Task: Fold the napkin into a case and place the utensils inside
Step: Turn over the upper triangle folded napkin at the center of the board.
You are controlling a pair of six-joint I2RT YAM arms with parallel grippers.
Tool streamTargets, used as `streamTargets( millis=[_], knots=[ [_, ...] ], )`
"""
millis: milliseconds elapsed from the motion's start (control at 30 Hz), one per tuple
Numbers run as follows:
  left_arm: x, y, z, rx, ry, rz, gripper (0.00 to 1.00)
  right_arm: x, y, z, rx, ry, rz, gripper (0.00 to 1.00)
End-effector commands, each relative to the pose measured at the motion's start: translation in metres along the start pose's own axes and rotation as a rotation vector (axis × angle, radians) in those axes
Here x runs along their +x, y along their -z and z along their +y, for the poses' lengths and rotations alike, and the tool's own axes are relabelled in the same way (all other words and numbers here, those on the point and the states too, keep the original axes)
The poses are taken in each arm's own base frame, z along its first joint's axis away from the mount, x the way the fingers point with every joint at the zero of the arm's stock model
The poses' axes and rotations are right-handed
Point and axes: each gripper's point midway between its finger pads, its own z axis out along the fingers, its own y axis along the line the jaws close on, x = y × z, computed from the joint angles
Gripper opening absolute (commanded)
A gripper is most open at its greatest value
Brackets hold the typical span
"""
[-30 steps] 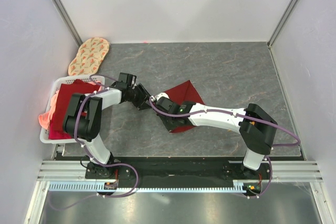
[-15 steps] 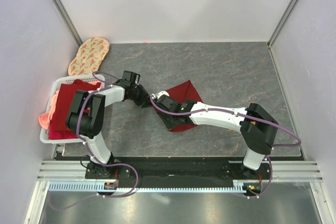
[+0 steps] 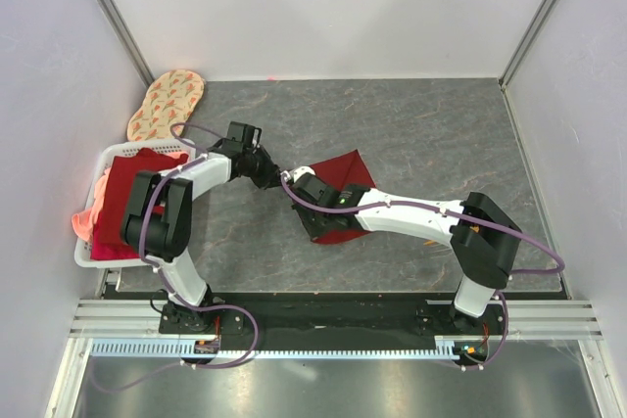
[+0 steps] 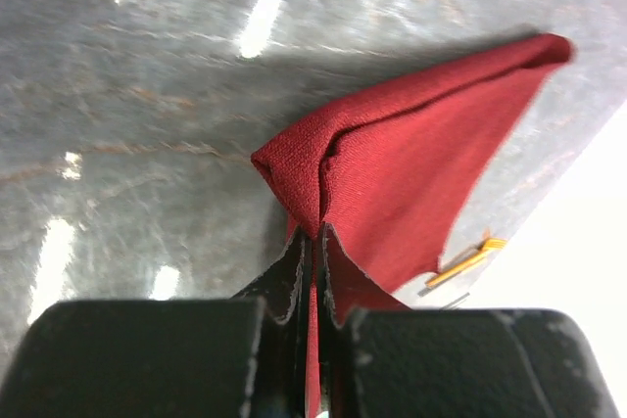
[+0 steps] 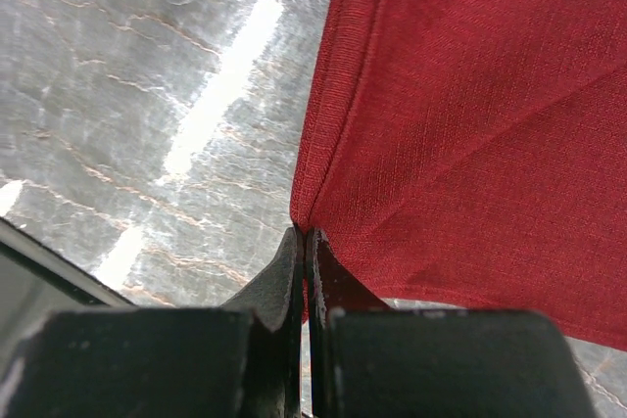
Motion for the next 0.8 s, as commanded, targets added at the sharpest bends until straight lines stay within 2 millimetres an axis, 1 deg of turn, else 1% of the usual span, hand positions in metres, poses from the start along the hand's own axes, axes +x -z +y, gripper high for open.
streamTargets(
  millis=[0,33,100,133,167,200,233,267,300,333,367,400,433,467,500,533,567,600,633,667,700,733,767],
  knots=[
    [-0.025,0.055,-0.055,0.143,-0.096,-0.118,0.02,-0.025,0.025,0.027,-0.114,-0.011,-0.064,0.0],
    [-0.029,0.072,-0.064,0.173,-0.108,-0.149,0.02,-0.035,0.031,0.037,-0.142,-0.007,-0.086,0.0],
    [-0.04,0.094,-0.065,0.194,-0.094,-0.185,0.02,-0.047,0.034,0.051,-0.179,-0.01,-0.103,0.0],
    [-0.044,0.106,-0.069,0.211,-0.103,-0.207,0.02,-0.061,0.044,0.071,-0.235,0.001,-0.13,0.0],
    [-0.052,0.129,-0.073,0.228,-0.102,-0.248,0.02,-0.064,0.043,0.082,-0.259,0.001,-0.129,0.0],
    [-0.056,0.144,-0.076,0.239,-0.11,-0.277,0.02,-0.071,0.046,0.092,-0.281,0.005,-0.143,0.0],
    [-0.06,0.156,-0.078,0.241,-0.129,-0.301,0.02,-0.085,0.06,0.115,-0.352,0.017,-0.168,0.0],
    [-0.071,0.186,-0.088,0.27,-0.146,-0.37,0.02,-0.088,0.059,0.128,-0.38,0.021,-0.165,0.0],
    [-0.071,0.198,-0.088,0.265,-0.149,-0.385,0.02,-0.092,0.066,0.145,-0.423,0.019,-0.17,0.0],
    [-0.074,0.212,-0.092,0.271,-0.176,-0.416,0.02,-0.107,0.083,0.169,-0.518,0.015,-0.205,0.0],
    [-0.081,0.234,-0.103,0.292,-0.195,-0.469,0.02,-0.11,0.086,0.181,-0.564,0.006,-0.209,0.0],
    [-0.079,0.245,-0.105,0.29,-0.201,-0.481,0.02,-0.114,0.096,0.194,-0.624,-0.033,-0.216,0.0],
    [-0.08,0.254,-0.109,0.295,-0.219,-0.502,0.02,-0.114,0.099,0.201,-0.671,-0.047,-0.214,0.0],
    [-0.081,0.266,-0.119,0.318,-0.238,-0.523,0.02,-0.123,0.112,0.208,-0.733,-0.056,-0.256,0.0],
    [-0.081,0.269,-0.122,0.325,-0.241,-0.528,0.02,-0.125,0.115,0.208,-0.748,-0.074,-0.269,0.0],
    [-0.082,0.268,-0.124,0.33,-0.236,-0.527,0.02,-0.114,0.106,0.204,-0.745,-0.095,-0.243,0.0],
    [-0.081,0.262,-0.125,0.329,-0.236,-0.512,0.02,-0.119,0.113,0.204,-0.771,-0.106,-0.281,0.0],
    [-0.081,0.253,-0.124,0.324,-0.235,-0.492,0.02,-0.118,0.108,0.196,-0.771,-0.121,-0.284,0.0],
    [-0.08,0.237,-0.127,0.322,-0.243,-0.462,0.02,-0.102,0.091,0.188,-0.772,-0.145,-0.257,0.0],
    [-0.078,0.22,-0.123,0.304,-0.242,-0.436,0.02,-0.099,0.088,0.181,-0.788,-0.164,-0.255,0.0],
    [-0.078,0.2,-0.12,0.288,-0.233,-0.408,0.02,-0.074,0.064,0.16,-0.766,-0.199,-0.191,0.0],
    [-0.07,0.179,-0.124,0.293,-0.257,-0.381,0.02,-0.08,0.069,0.157,-0.813,-0.224,-0.235,0.0],
    [-0.069,0.164,-0.123,0.275,-0.258,-0.371,0.02,-0.074,0.063,0.148,-0.815,-0.242,-0.233,0.0]
  ],
)
